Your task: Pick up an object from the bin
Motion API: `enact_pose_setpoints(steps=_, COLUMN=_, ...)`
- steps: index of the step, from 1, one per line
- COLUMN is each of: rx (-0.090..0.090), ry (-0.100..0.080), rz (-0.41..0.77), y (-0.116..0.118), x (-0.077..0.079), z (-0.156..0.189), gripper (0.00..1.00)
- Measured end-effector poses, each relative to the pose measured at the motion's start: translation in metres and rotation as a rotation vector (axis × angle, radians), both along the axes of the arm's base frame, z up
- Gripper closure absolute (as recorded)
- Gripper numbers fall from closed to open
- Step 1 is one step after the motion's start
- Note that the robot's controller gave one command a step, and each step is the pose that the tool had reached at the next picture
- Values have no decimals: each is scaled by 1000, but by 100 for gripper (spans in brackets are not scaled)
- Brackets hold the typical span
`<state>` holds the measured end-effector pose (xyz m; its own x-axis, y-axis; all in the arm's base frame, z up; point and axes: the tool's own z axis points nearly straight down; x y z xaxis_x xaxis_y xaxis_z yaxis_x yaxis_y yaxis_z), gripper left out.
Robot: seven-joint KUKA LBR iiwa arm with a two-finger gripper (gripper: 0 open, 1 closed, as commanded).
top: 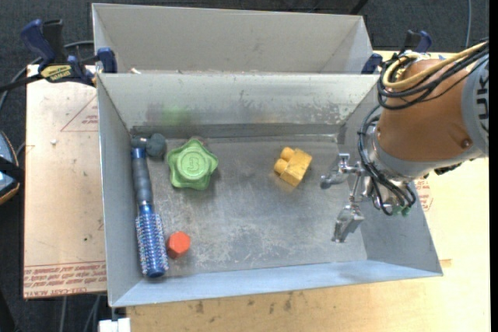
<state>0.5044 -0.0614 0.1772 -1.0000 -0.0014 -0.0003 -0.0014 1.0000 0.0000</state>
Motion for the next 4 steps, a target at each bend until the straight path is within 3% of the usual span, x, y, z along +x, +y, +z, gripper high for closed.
enact_pose_setpoints(steps=1, rx=2, ry=-5, rz=-99, y=33, x=54, z=-4, gripper=0)
enact_pose_setpoints(steps=2, rx=4, ry=-17, rz=-346, y=19, x=105, z=-81, gripper=0)
enact_pose_setpoints(steps=3, rx=4, ry=-10, rz=-345, y=20, x=104, z=-80, gripper=100)
enact_pose_setpoints(steps=4, rx=-2, ry=-13, rz=-124, y=-47, x=127, z=90, gripper=100)
